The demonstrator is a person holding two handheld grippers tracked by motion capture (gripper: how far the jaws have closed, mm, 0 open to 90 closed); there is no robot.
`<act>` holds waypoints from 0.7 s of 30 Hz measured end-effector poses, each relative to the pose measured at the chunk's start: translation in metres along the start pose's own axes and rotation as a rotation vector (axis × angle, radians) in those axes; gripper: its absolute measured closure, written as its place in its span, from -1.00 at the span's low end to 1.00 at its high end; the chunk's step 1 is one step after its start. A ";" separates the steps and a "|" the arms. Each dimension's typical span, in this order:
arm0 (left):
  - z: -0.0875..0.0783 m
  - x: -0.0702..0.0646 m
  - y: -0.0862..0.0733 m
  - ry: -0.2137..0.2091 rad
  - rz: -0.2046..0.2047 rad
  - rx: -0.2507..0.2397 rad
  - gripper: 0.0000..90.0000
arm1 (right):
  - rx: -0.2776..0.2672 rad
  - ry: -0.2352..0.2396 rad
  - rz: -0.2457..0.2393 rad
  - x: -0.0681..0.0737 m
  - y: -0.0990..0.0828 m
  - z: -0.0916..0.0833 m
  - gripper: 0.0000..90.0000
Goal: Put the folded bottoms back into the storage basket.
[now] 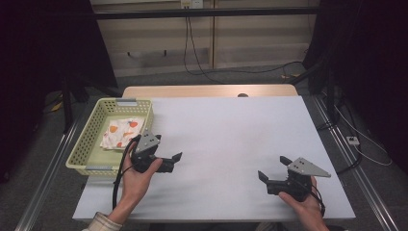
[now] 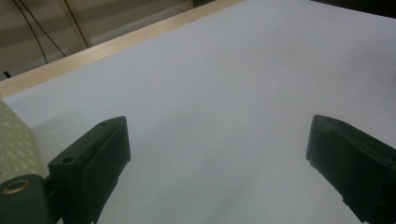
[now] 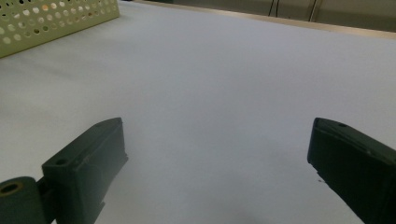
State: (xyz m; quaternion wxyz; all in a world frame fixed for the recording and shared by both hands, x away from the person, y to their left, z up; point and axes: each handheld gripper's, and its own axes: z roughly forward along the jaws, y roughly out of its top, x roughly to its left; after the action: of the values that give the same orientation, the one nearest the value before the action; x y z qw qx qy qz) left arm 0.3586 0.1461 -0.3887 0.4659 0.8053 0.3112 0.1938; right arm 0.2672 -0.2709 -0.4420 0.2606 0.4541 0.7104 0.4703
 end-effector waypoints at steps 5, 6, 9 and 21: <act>0.007 -0.010 0.005 -0.018 0.021 0.000 -0.86 | -0.001 -0.001 0.001 0.000 0.000 0.000 -0.90; 0.008 -0.011 0.005 -0.020 0.019 -0.001 -0.86 | -0.001 -0.001 0.005 0.000 0.000 0.000 -0.90; 0.013 -0.016 0.002 -0.032 0.022 0.012 -0.86 | 0.000 0.000 0.001 0.000 0.000 0.000 -0.90; 0.018 -0.031 -0.016 -0.048 0.027 0.029 -0.86 | -0.005 -0.001 0.000 0.001 0.000 -0.001 -0.90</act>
State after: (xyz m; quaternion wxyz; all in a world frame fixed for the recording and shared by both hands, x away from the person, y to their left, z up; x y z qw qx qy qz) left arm 0.3420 0.1199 -0.4120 0.4591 0.8204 0.2919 0.1761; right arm 0.2661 -0.2704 -0.4414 0.2620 0.4537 0.7092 0.4717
